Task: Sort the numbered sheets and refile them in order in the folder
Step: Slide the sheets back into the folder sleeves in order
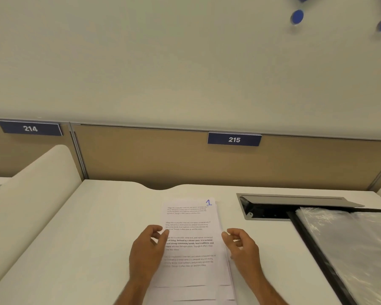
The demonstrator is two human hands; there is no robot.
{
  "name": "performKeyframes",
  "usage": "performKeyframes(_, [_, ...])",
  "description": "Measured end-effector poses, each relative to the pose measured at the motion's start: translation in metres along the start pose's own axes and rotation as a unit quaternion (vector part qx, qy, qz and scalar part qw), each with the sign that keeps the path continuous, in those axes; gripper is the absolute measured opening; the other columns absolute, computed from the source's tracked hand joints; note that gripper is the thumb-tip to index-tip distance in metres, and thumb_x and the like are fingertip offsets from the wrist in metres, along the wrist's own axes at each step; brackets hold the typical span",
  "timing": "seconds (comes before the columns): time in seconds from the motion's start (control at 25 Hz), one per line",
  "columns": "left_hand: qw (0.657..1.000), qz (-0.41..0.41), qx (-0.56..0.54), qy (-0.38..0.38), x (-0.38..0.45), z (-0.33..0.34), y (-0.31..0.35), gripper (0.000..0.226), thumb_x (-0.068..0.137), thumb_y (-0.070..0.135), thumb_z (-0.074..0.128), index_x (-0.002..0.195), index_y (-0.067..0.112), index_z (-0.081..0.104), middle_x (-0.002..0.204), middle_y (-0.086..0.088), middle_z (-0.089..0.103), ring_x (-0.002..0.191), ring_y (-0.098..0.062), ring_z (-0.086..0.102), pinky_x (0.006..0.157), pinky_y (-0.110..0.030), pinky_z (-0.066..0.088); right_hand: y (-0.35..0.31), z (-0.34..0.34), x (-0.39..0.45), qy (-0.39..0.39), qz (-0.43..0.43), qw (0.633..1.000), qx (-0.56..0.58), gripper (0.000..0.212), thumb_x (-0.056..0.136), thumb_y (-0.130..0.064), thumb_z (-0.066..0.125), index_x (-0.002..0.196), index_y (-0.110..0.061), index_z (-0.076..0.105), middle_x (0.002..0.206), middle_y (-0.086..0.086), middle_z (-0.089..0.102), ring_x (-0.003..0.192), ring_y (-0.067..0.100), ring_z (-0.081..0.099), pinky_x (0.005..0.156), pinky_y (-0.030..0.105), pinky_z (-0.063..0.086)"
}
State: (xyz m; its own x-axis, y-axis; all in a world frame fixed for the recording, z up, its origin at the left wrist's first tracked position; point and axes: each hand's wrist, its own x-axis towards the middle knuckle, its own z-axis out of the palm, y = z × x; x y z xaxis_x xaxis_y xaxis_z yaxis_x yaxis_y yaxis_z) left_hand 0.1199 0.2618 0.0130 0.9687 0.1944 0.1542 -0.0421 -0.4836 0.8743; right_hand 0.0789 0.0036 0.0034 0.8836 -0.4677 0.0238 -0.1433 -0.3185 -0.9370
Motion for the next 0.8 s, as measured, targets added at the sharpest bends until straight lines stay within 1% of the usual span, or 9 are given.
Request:
performKeyframes(0.08, [0.992,0.077,0.092,-0.038,-0.011,0.006,0.009,0.036,0.088,0.058,0.062,0.115,0.035,0.062,0.106,0.02,0.067,0.094,-0.003,0.06,0.082,-0.028,0.05,-0.003,-0.018,-0.014,-0.032,-0.062,0.993,-0.09,0.074,0.07,-0.089,0.049,0.116,-0.033,0.063,0.116,-0.016,0.065,0.104,0.01,0.063,0.084,0.03,0.056])
performKeyframes(0.12, [0.984,0.111,0.127,-0.055,-0.017,0.011,0.014,0.054,0.087,0.069,0.053,0.126,0.032,0.06,0.119,0.018,0.065,0.108,-0.007,0.059,0.091,-0.03,0.049,-0.002,-0.027,-0.019,-0.051,-0.079,0.985,-0.148,0.092,0.067,-0.097,0.035,0.13,-0.034,0.056,0.131,-0.019,0.057,0.118,0.007,0.057,0.096,0.03,0.052])
performKeyframes(0.2, [0.968,0.157,0.174,-0.09,-0.033,0.024,0.027,0.09,0.081,0.087,0.026,0.142,0.024,0.052,0.142,0.009,0.055,0.131,-0.014,0.05,0.108,-0.034,0.04,0.002,-0.048,-0.028,-0.092,-0.08,0.959,-0.256,0.115,0.064,-0.101,0.012,0.153,-0.032,0.033,0.156,-0.018,0.031,0.145,0.009,0.032,0.119,0.035,0.031])
performKeyframes(0.28, [0.946,0.179,0.229,-0.143,-0.051,0.038,0.046,0.115,0.07,0.094,-0.006,0.155,0.025,0.03,0.161,0.006,0.031,0.149,-0.017,0.027,0.121,-0.038,0.022,0.007,-0.073,-0.039,-0.115,-0.076,0.929,-0.344,0.124,0.059,-0.1,-0.006,0.16,-0.03,0.008,0.166,-0.013,0.002,0.154,0.011,0.005,0.126,0.036,0.008])
performKeyframes(0.32, [0.935,0.185,0.253,-0.167,-0.059,0.045,0.054,0.121,0.063,0.094,-0.017,0.159,0.028,0.017,0.166,0.007,0.014,0.153,-0.017,0.013,0.124,-0.04,0.01,0.011,-0.084,-0.043,-0.122,-0.078,0.912,-0.383,0.123,0.059,-0.099,-0.012,0.16,-0.029,-0.001,0.166,-0.01,-0.009,0.155,0.012,-0.005,0.126,0.037,-0.001])
performKeyframes(0.36, [0.924,0.195,0.272,-0.186,-0.069,0.054,0.063,0.122,0.059,0.093,-0.023,0.159,0.03,0.007,0.167,0.008,0.001,0.154,-0.017,0.001,0.123,-0.042,0.0,0.016,-0.099,-0.047,-0.124,-0.077,0.897,-0.417,0.121,0.059,-0.097,-0.015,0.159,-0.029,-0.008,0.166,-0.008,-0.016,0.154,0.012,-0.013,0.125,0.037,-0.007])
performKeyframes(0.44, [0.907,0.215,0.293,-0.213,-0.085,0.071,0.079,0.121,0.058,0.093,-0.024,0.159,0.032,-0.003,0.165,0.008,-0.013,0.154,-0.018,-0.01,0.122,-0.045,-0.009,0.028,-0.128,-0.054,-0.117,-0.07,0.88,-0.455,0.117,0.061,-0.095,-0.017,0.158,-0.029,-0.015,0.164,-0.006,-0.023,0.152,0.014,-0.02,0.123,0.039,-0.013])
performKeyframes(0.6, [0.885,0.239,0.319,-0.241,-0.112,0.106,0.101,0.114,0.06,0.092,-0.021,0.157,0.032,-0.012,0.164,0.007,-0.021,0.152,-0.019,-0.018,0.122,-0.046,-0.013,0.051,-0.19,-0.051,-0.088,-0.05,0.863,-0.495,0.114,0.062,-0.094,-0.02,0.156,-0.03,-0.017,0.164,-0.005,-0.024,0.152,0.015,-0.021,0.121,0.04,-0.015])
performKeyframes(0.8, [0.875,0.249,0.322,-0.261,-0.141,0.174,0.135,0.115,0.057,0.094,-0.021,0.156,0.035,-0.016,0.158,0.009,-0.031,0.151,-0.02,-0.022,0.117,-0.047,-0.019,0.082,-0.274,-0.03,-0.067,-0.015,0.858,-0.51,0.123,0.056,-0.093,-0.027,0.158,-0.026,-0.014,0.166,-0.001,-0.019,0.153,0.017,-0.016,0.121,0.04,-0.012])
